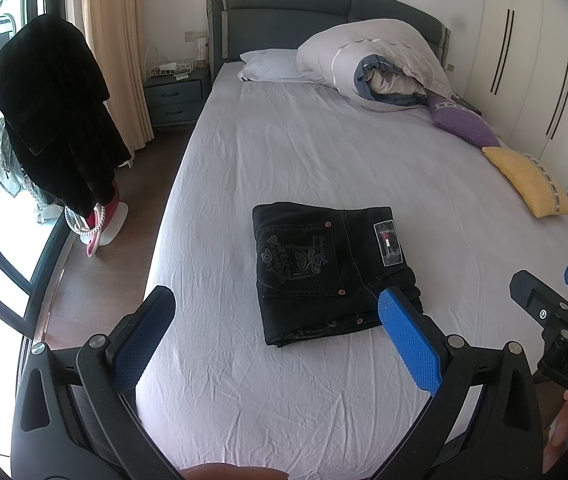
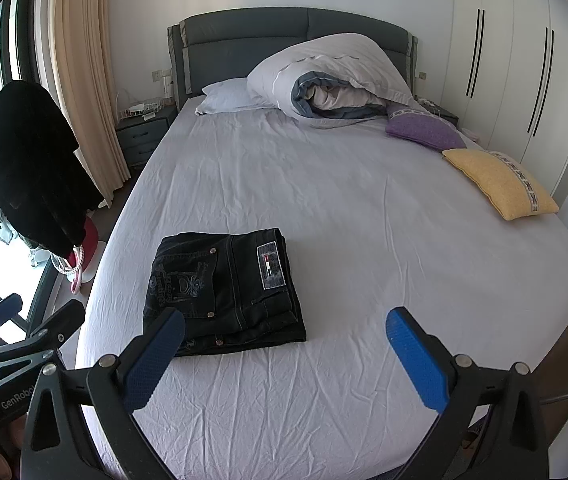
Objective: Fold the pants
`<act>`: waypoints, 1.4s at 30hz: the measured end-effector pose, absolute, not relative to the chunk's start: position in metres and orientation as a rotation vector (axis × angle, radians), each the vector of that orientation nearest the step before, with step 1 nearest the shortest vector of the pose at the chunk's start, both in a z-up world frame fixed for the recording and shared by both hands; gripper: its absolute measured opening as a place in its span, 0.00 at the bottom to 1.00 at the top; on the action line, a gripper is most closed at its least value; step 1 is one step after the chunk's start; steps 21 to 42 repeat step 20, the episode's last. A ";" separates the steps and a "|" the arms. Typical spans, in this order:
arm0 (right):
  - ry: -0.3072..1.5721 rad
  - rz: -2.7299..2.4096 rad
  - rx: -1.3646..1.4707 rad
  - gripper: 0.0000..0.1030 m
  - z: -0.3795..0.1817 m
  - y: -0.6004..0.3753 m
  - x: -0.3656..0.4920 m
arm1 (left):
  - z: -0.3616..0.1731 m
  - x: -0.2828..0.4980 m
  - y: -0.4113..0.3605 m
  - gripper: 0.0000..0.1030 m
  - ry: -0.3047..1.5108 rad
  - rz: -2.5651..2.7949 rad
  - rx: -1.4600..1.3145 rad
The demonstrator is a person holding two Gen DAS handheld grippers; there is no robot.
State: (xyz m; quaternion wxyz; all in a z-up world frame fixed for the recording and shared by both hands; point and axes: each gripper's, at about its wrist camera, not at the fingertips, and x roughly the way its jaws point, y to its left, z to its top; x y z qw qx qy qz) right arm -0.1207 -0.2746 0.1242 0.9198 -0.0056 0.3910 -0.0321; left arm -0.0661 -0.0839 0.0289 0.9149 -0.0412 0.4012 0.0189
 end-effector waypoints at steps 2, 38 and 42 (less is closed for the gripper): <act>0.803 -0.065 -0.012 1.00 0.124 -0.275 -0.121 | 0.029 -0.066 -0.084 1.00 0.826 0.040 -0.085; 0.807 -0.064 -0.011 1.00 0.127 -0.277 -0.121 | 0.016 -0.064 -0.085 1.00 0.839 0.032 -0.091; 0.807 -0.064 -0.011 1.00 0.127 -0.277 -0.121 | 0.016 -0.064 -0.085 1.00 0.839 0.032 -0.091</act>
